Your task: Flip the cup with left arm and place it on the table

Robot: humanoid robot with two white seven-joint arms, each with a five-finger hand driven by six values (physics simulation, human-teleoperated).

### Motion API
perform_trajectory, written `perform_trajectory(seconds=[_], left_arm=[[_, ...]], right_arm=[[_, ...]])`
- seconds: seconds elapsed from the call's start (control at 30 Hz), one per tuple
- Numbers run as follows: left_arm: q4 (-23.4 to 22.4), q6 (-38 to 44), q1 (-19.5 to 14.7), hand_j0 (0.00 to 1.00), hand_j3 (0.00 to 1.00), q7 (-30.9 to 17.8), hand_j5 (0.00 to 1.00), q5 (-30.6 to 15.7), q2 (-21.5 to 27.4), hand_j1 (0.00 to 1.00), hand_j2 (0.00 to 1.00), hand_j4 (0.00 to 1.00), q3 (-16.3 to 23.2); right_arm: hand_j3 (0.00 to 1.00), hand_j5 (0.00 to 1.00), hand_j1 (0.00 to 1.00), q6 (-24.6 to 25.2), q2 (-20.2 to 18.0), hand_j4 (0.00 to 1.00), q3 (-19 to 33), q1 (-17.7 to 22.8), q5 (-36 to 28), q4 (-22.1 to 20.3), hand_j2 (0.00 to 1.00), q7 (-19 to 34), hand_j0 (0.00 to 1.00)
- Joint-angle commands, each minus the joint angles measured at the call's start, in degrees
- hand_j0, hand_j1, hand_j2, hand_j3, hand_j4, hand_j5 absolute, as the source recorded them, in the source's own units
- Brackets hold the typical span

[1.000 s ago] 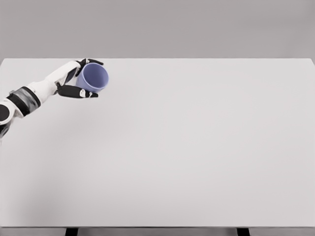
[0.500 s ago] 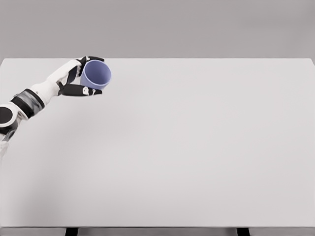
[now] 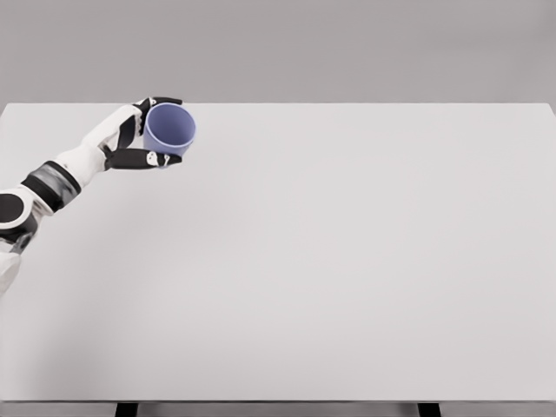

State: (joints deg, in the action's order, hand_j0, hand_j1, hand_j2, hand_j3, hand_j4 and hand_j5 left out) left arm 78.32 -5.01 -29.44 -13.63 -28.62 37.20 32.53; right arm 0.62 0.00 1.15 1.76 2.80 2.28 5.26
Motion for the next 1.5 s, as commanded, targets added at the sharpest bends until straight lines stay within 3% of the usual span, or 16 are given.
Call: perform_trajectory(seconds=[0.0, 0.1, 0.4, 0.67, 0.8, 1.0, 1.07, 1.47], left_arm=[[0.1, 0.0, 0.1, 0.81, 0.81, 0.0, 0.81, -0.5, -0.6, 0.81, 0.81, 0.81, -0.2], [0.1, 0.0, 2.4, 0.81, 0.81, 0.0, 0.81, -0.4, -0.8, 0.81, 0.81, 0.81, -2.6], [0.0, 0.0, 4.6, 0.82, 0.82, 0.0, 0.82, -0.4, -2.5, 0.82, 0.82, 0.82, -4.6], [0.0, 0.0, 5.0, 0.84, 0.84, 0.0, 0.84, -0.4, -2.6, 0.84, 0.84, 0.84, -4.6], [0.0, 0.0, 5.0, 0.94, 0.94, 0.0, 0.94, -0.3, -2.7, 0.94, 0.94, 0.94, -4.6], [0.0, 0.0, 5.1, 0.95, 0.95, 0.0, 0.95, -0.3, -2.7, 0.95, 0.95, 0.95, -4.6], [0.0, 0.0, 5.4, 1.00, 1.00, 0.0, 1.00, -0.3, -2.6, 1.00, 1.00, 1.00, -4.6], [0.7, -0.2, 5.4, 1.00, 1.00, 0.0, 1.00, 0.3, -1.8, 1.00, 1.00, 1.00, -4.7]], right_arm=[[1.00, 1.00, 1.00, 0.0, 0.0, 1.00, 0.0, 0.0, 0.0, 0.0, 1.00, 0.0, 1.00], [1.00, 1.00, 1.00, 0.0, 0.0, 1.00, 0.0, 0.0, 0.0, 0.0, 1.00, 0.0, 1.00], [1.00, 1.00, 1.00, 0.0, 0.0, 1.00, 0.0, 0.0, 0.0, 0.0, 1.00, 0.0, 1.00], [1.00, 1.00, 1.00, 0.0, 0.0, 1.00, 0.0, 0.0, 0.0, 0.0, 1.00, 0.0, 1.00], [1.00, 1.00, 1.00, 0.0, 0.0, 1.00, 0.0, 0.0, 0.0, 0.0, 1.00, 0.0, 1.00], [1.00, 1.00, 1.00, 0.0, 0.0, 1.00, 0.0, 0.0, 0.0, 0.0, 1.00, 0.0, 1.00], [1.00, 1.00, 1.00, 0.0, 0.0, 1.00, 0.0, 0.0, 0.0, 0.0, 1.00, 0.0, 1.00], [1.00, 1.00, 1.00, 0.0, 0.0, 1.00, 0.0, 0.0, 0.0, 0.0, 1.00, 0.0, 1.00]])
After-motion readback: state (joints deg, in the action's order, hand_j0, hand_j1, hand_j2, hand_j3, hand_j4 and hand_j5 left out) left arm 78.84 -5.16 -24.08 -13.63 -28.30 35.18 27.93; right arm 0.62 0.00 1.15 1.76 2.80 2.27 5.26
